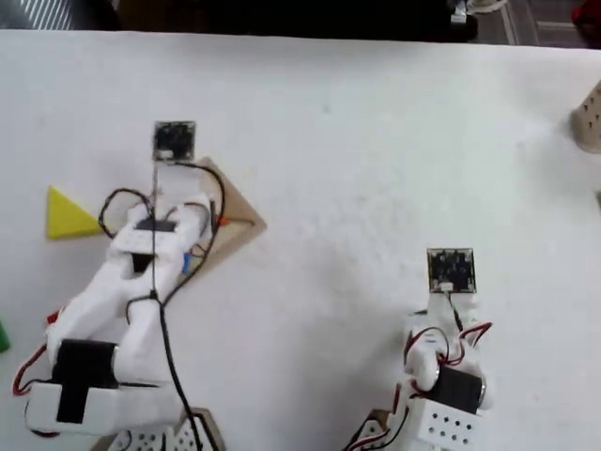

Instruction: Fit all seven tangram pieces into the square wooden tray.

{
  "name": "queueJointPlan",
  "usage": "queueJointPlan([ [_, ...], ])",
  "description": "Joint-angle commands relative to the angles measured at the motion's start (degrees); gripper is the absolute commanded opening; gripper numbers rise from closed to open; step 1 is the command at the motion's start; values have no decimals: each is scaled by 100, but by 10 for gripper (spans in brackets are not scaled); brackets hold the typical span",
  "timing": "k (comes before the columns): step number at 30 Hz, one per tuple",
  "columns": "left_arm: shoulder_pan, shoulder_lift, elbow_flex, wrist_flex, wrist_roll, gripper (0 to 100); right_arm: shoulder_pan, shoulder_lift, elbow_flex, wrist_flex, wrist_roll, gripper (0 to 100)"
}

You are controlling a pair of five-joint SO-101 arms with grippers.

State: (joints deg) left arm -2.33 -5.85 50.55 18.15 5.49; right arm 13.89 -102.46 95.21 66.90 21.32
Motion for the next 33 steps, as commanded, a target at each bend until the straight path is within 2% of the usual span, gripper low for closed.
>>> queueJointPlan([
  [1, -189, -338, -246, 475, 62, 24, -497, -13, -264, -1103, 712, 18],
  [5, -180, -330, -281, 484, 62, 24, -1956, 22, -571, -1191, 484, 17],
  [9, -330, -330, -369, 484, 123, 24, -2993, 593, -1354, -1042, 431, 20],
  [14, -945, -312, -703, 484, 1187, 24, -4347, 2457, -2822, -1042, 369, 21],
  [18, -1376, 13, -1090, 484, 1899, 27, -5262, 4338, -4229, -1042, 18, 26],
  [20, -1675, 374, -1477, 527, 2295, 27, -5578, 5218, -4826, -1033, 18, 70],
  [22, -1895, 760, -1855, 571, 2602, 28, -5798, 6053, -5222, -1051, 26, 162],
  [26, -2044, 1253, -2611, 1231, 2769, 28, -6079, 7468, -5609, -1789, 26, 320],
  [29, -2158, 1446, -2989, 1538, 2884, 42, -6079, 8435, -5908, -2659, 9, 330],
  [33, -2360, 1648, -3121, 1556, 3429, 164, -6158, 9648, -6409, -3908, -26, 289],
])
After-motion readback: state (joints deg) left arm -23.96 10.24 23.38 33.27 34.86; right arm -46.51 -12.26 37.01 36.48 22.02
